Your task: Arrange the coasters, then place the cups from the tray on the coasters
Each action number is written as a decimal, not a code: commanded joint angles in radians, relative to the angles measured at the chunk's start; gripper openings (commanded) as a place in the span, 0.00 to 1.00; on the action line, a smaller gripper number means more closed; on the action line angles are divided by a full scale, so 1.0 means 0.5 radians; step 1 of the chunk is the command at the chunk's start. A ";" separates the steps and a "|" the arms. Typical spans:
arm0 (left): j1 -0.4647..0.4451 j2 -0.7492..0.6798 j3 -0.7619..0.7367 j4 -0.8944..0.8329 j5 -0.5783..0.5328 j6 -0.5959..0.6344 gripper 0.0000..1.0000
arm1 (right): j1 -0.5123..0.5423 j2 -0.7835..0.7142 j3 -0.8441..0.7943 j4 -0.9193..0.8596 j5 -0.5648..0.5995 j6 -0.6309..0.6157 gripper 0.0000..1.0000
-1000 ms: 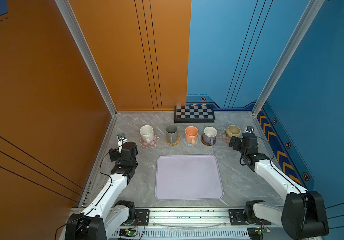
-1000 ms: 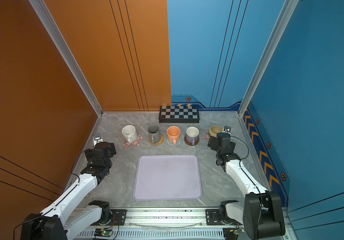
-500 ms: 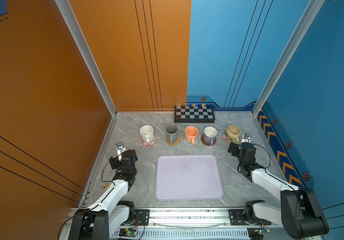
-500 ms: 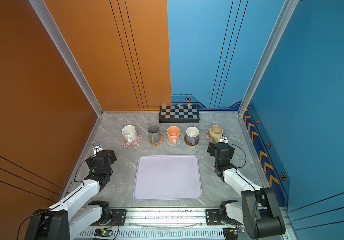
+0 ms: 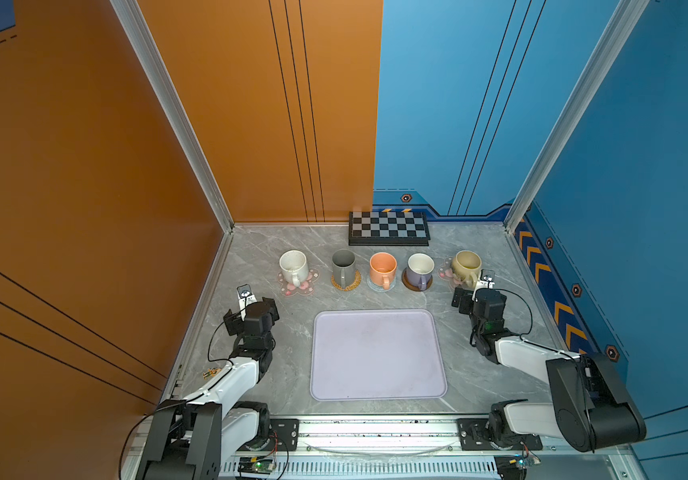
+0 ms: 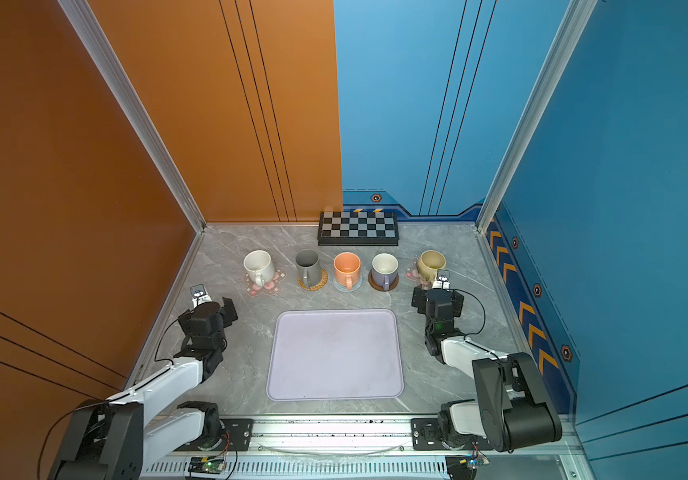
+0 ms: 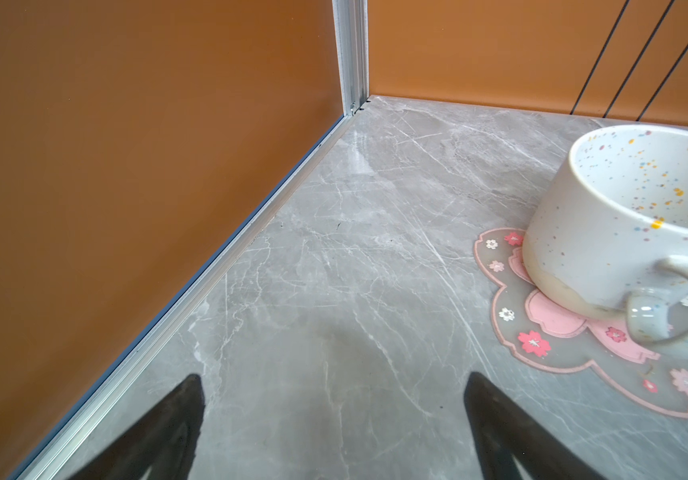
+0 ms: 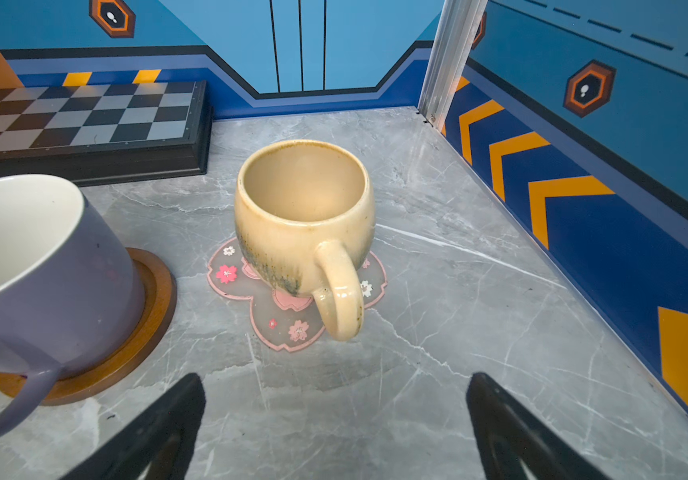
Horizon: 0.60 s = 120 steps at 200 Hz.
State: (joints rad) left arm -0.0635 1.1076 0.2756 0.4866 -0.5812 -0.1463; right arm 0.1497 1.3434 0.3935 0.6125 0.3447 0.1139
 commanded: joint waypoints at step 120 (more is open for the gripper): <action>-0.039 0.708 -0.040 1.146 0.713 0.368 0.98 | -0.040 0.453 -0.392 1.322 -0.144 -0.261 1.00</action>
State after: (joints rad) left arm -0.0658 1.3945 0.2764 0.8833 -0.2985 -0.0185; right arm 0.1383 1.5822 0.2031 1.1755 0.3256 -0.0040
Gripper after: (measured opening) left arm 0.978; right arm 0.999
